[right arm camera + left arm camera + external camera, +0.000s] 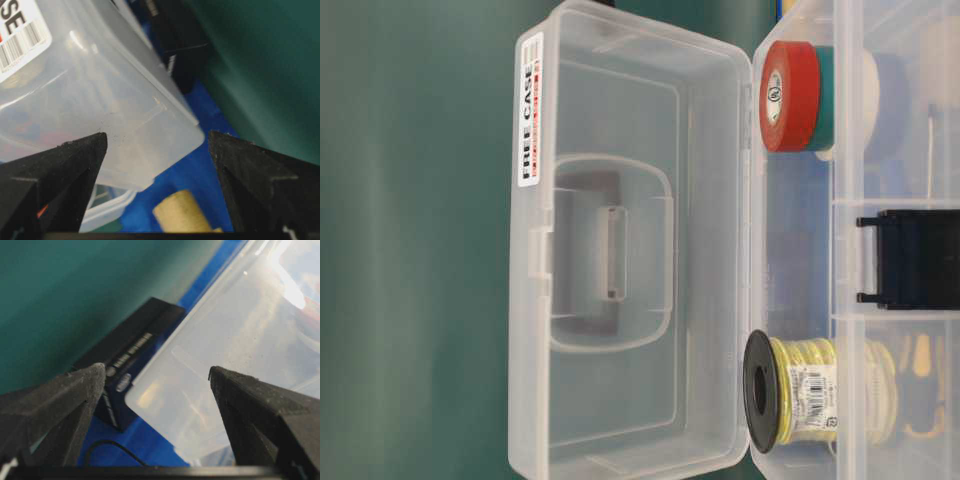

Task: Open the tool box with both arms.
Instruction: 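Swing the lid back with both grippers until it stands open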

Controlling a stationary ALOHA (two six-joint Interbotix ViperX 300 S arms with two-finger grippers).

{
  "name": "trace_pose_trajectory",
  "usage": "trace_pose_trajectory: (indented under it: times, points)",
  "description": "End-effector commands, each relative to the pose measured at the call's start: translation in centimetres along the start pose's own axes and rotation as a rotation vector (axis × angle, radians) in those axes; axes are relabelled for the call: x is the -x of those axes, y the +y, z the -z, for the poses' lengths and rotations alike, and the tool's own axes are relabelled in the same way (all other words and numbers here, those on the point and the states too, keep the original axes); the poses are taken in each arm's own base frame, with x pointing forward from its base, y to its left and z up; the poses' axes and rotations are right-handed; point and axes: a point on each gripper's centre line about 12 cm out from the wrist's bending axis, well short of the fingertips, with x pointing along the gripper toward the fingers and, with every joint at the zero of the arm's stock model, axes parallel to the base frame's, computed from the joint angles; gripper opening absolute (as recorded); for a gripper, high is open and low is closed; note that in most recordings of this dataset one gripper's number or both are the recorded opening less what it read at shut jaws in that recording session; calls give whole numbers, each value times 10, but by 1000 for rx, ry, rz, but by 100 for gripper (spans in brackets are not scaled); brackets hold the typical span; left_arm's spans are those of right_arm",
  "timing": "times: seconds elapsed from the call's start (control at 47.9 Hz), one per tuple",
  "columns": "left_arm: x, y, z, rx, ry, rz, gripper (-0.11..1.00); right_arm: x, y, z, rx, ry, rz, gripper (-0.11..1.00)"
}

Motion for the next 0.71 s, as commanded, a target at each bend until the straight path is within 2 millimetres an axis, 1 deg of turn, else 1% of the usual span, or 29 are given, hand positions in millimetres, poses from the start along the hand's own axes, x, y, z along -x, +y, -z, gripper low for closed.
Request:
trace_pose_trajectory:
  times: [0.0,0.23,0.689]
  points:
    - [-10,3,-25,1,-76,-10,91,-2,-1,-20,-5,-68,3,85]
    - [-20,13,-23,5,-53,-44,91,-6,-14,-22,-15,-71,49,85]
    - [-36,31,-21,13,-21,-102,91,-23,-41,-21,-36,-32,137,85]
